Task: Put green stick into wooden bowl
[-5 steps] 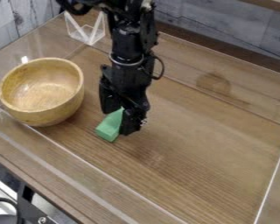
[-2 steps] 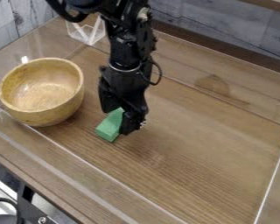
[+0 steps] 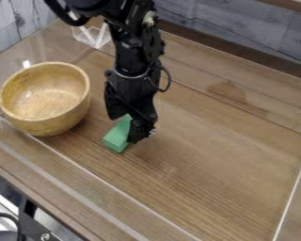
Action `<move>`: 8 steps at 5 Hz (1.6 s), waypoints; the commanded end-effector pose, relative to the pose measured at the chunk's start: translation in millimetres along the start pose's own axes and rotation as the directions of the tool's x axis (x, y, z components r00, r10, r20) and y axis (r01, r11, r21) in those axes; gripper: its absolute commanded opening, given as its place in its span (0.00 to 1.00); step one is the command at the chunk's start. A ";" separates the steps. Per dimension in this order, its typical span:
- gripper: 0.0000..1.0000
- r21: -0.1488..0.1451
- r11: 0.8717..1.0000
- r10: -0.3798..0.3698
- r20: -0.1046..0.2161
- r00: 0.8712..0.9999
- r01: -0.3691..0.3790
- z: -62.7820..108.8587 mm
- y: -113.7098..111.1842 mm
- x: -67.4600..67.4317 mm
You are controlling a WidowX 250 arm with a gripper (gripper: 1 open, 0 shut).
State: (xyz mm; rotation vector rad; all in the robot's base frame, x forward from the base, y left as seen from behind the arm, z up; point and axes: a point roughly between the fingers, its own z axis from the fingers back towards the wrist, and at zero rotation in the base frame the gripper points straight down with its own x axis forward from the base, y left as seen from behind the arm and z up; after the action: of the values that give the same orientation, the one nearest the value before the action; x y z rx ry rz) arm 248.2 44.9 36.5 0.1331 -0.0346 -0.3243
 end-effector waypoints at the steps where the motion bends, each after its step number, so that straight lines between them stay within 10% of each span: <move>1: 1.00 0.012 1.000 0.017 0.026 1.000 -0.018 0.3 6.2 3.3; 8: 1.00 -0.014 0.997 0.080 0.064 0.995 -0.079 -3.9 11.4 13.3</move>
State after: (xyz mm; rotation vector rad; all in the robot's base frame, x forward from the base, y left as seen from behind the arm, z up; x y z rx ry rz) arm 254.9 47.9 25.1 0.0975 -0.0596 -0.2603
